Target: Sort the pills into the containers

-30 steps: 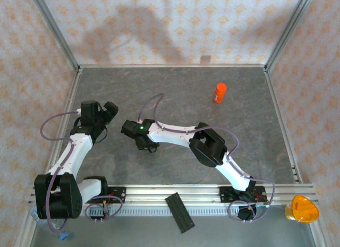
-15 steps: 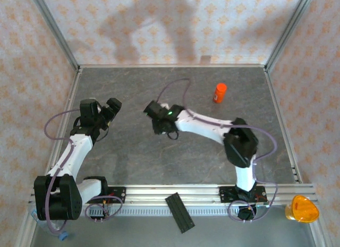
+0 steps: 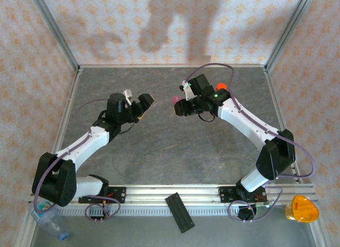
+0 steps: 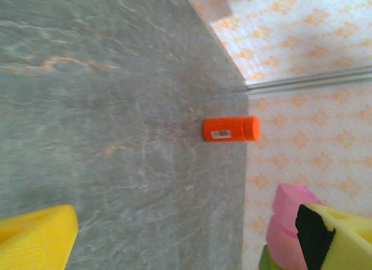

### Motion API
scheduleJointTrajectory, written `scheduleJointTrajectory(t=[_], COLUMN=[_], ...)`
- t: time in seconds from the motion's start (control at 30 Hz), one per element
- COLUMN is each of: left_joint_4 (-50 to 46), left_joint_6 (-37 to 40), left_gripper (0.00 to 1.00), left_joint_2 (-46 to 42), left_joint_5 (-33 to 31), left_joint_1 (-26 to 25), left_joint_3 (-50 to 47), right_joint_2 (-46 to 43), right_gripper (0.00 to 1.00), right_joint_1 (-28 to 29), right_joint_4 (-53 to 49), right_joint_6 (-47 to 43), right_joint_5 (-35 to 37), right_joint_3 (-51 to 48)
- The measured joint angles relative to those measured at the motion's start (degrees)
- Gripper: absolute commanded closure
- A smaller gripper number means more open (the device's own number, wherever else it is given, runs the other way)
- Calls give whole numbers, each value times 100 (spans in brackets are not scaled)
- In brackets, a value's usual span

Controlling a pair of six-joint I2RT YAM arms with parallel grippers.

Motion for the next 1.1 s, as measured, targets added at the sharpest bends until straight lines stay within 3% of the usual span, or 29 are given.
scheduleJointTrajectory(t=[0.2, 0.57, 1.1], left_joint_4=[562, 1344, 1858], left_joint_6=[-415, -944, -1353], left_gripper=[10, 13, 14], left_joint_2=[529, 984, 1294], left_joint_5=[15, -39, -118], left_joint_1=[-428, -1040, -1381], left_joint_3=[361, 501, 656], right_joint_2=[0, 63, 184], right_gripper=[67, 68, 69], right_joint_1=[-179, -210, -260], right_joint_4=[7, 393, 610], right_joint_6=[-136, 79, 269], right_joint_5=[-308, -229, -103], right_joint_3=[-402, -634, -734])
